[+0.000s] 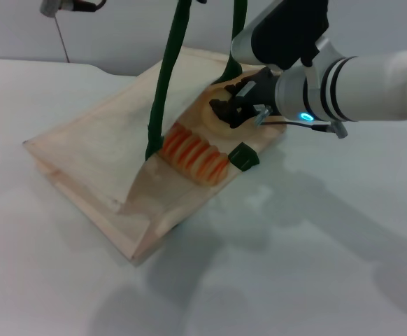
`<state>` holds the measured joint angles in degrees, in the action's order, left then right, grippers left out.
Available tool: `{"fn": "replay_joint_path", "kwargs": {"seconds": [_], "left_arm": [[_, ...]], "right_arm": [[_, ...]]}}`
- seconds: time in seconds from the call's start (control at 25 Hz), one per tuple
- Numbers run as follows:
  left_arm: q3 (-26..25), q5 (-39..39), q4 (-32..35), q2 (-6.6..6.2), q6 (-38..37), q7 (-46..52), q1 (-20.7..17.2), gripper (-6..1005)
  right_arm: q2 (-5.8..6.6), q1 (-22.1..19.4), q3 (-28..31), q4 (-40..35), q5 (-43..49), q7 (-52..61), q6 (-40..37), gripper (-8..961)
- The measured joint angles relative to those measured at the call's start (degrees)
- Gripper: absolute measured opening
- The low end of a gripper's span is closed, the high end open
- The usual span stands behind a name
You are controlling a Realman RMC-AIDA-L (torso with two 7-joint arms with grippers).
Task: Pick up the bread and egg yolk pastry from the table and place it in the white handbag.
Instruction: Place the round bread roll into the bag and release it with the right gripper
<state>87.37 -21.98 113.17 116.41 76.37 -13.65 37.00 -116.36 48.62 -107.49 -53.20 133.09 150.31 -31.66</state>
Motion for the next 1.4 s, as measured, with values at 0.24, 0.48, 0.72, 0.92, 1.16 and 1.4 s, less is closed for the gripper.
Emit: {"fn": "replay_joint_path", "kwargs": {"seconds": [0.24,0.48,0.72,0.92,1.16,1.4], "left_arm": [[0.0,0.0,0.0,-0.03,0.0,0.0,-0.1,121],[0.0,0.1,0.0,-0.04,0.0,-0.1,-0.1,121],[0.0,0.1,0.0,-0.04,0.0,-0.1,0.0,121],[-0.1,0.2,0.0,-0.04,0.0,-0.1,0.0,121],[-0.4,0.6,-0.4,-0.04,-0.5,-0.2,-0.6,121],[-1.2,0.7,-0.7,-0.10,-1.7,-0.5,-2.8,121]], "right_arm": [[0.00,0.1,-0.2,0.2,-0.6,0.0,0.4,324],[0.00,0.6,-0.2,0.1,-0.6,0.0,0.8,324],[0.00,0.8,-0.3,0.3,-0.6,0.0,1.3,553],[0.00,1.0,0.1,1.7,-0.6,0.2,1.4,767],[0.00,1.3,0.3,3.6,-0.6,0.6,0.9,845],[0.17,0.0,2.6,4.0,0.0,0.6,-2.1,846]]}}
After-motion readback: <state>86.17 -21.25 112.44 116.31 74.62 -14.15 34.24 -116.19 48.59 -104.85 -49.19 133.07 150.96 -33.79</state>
